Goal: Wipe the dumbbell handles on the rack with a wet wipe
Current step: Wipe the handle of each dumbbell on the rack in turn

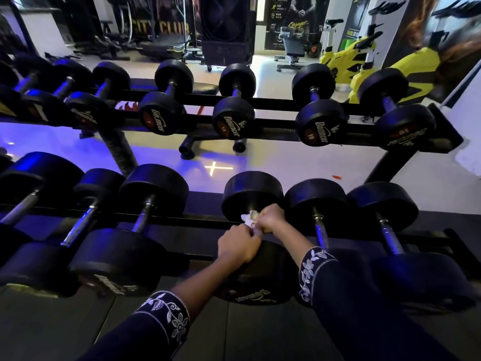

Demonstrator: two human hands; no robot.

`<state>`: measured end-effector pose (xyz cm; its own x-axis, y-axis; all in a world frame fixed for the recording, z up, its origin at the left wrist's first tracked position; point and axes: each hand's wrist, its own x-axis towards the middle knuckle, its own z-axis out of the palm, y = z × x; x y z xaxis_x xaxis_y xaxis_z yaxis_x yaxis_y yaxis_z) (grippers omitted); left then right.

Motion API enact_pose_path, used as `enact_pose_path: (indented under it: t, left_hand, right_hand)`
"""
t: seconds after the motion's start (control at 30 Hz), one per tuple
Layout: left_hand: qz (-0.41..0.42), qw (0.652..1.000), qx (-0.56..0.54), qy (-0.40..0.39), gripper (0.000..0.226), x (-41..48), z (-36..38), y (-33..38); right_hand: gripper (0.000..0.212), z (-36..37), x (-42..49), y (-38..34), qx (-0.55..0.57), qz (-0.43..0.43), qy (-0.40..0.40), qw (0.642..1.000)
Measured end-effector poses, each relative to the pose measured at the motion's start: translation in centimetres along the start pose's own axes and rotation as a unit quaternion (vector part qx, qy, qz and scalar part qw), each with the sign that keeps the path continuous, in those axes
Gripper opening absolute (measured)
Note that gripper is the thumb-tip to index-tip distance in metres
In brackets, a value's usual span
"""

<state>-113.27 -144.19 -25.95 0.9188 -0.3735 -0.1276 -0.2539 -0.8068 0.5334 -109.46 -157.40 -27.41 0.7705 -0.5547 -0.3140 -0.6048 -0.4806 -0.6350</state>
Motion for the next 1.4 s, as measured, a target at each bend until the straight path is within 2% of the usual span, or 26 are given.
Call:
enact_pose_path:
  t: [0.1, 0.17, 0.3, 0.37, 0.47, 0.57, 0.6, 0.67, 0.73, 0.8, 0.87, 0.9, 0.97, 1.03, 1.07, 1.13, 1.17, 1.2, 1.23, 1.3, 1.33, 1.4]
  left_hand:
    - [0.005, 1.000, -0.009, -0.005, 0.049, 0.0, 0.1, -0.3]
    - [0.009, 1.000, -0.010, -0.007, 0.047, 0.1, 0.0, -0.3]
    - [0.017, 1.000, -0.009, -0.007, 0.041, 0.1, 0.0, -0.3]
    - [0.015, 1.000, -0.015, -0.002, 0.042, -0.1, 0.0, -0.4]
    - [0.021, 1.000, -0.007, 0.001, 0.045, -0.2, -0.1, -0.4]
    - [0.030, 1.000, -0.009, -0.004, 0.046, -0.3, -0.3, -0.4]
    - [0.031, 0.999, -0.011, -0.006, 0.047, -0.3, -0.3, -0.5]
    - [0.029, 1.000, -0.011, -0.005, 0.048, -0.3, -0.3, -0.4]
    - [0.029, 1.000, -0.005, -0.004, 0.047, -0.3, -0.4, -0.4]
    - [0.030, 1.000, -0.007, -0.002, 0.044, -0.3, -0.5, -0.4]
    - [0.032, 0.999, -0.012, -0.003, 0.043, -0.3, -0.5, -0.4]
    - [0.029, 0.999, -0.013, -0.004, 0.045, -0.3, -0.4, -0.4]
    - [0.024, 1.000, -0.012, -0.004, 0.048, -0.2, -0.3, -0.4]
    - [0.025, 1.000, -0.005, -0.004, 0.049, -0.1, -0.3, -0.4]
    - [0.026, 1.000, -0.004, -0.002, 0.048, 0.0, -0.3, -0.5]
    - [0.025, 1.000, -0.005, 0.002, 0.047, 0.1, -0.2, -0.5]
    - [0.025, 1.000, -0.003, 0.004, 0.047, 0.1, -0.2, -0.5]
    - [0.024, 1.000, 0.000, 0.004, 0.048, 0.2, -0.1, -0.5]
    - [0.023, 1.000, 0.000, 0.003, 0.047, 0.2, -0.1, -0.5]
    - [0.023, 1.000, -0.002, 0.001, 0.047, 0.1, -0.3, -0.5]
    - [0.024, 1.000, -0.004, 0.001, 0.048, 0.1, -0.3, -0.5]
    - [0.024, 1.000, -0.004, 0.005, 0.049, 0.1, -0.2, -0.6]
  right_hand:
    - [0.035, 0.1, -1.3, 1.3, -0.034, -0.010, -0.045, 0.998]
    - [0.036, 0.2, -1.5, 1.4, -0.038, -0.021, -0.048, 0.998]
    - [0.007, 0.4, 0.1, -0.1, -0.005, -0.018, 0.033, 0.999]
    - [0.012, 0.7, 0.8, -0.5, 0.009, -0.009, 0.053, 0.999]
    - [0.007, 0.6, 0.3, -0.4, -0.032, -0.023, 0.027, 0.999]
    - [0.028, 1.0, -0.2, 1.2, -0.053, -0.022, -0.038, 0.998]
    - [0.027, 1.0, -0.3, 1.6, -0.051, -0.028, -0.049, 0.997]
    - [0.012, 0.7, -0.5, 1.5, -0.046, -0.040, -0.046, 0.997]
    - [0.005, 0.7, 0.5, 1.2, 0.008, -0.024, 0.000, 1.000]
    - [0.008, 1.0, 1.4, 0.8, 0.088, 0.019, 0.016, 0.996]
    - [0.011, 1.7, 2.5, 0.8, 0.226, 0.094, -0.032, 0.969]
    - [0.017, 1.8, 2.5, 1.1, 0.259, 0.124, -0.064, 0.956]
    - [0.026, 2.0, 2.5, 3.4, 0.253, 0.134, -0.140, 0.948]
    - [0.012, 2.7, 3.1, 5.8, 0.220, 0.135, -0.196, 0.946]
    - [0.017, 2.8, 2.8, 6.4, 0.210, 0.155, -0.204, 0.943]
    - [0.019, 1.7, 1.0, 4.7, 0.233, 0.152, -0.192, 0.941]
    - [0.033, 1.2, 0.9, 3.5, 0.278, 0.165, -0.183, 0.928]
    - [0.042, 0.7, 1.0, 2.3, 0.280, 0.163, -0.147, 0.935]
    - [0.040, 0.3, 0.7, 1.0, 0.297, 0.187, -0.115, 0.929]
    - [0.026, 0.3, 2.0, 1.4, 0.306, 0.191, -0.104, 0.927]
    - [0.018, 1.3, 3.6, 2.7, 0.295, 0.184, -0.124, 0.929]
    - [0.020, 2.7, 4.9, 5.2, 0.257, 0.164, -0.166, 0.938]
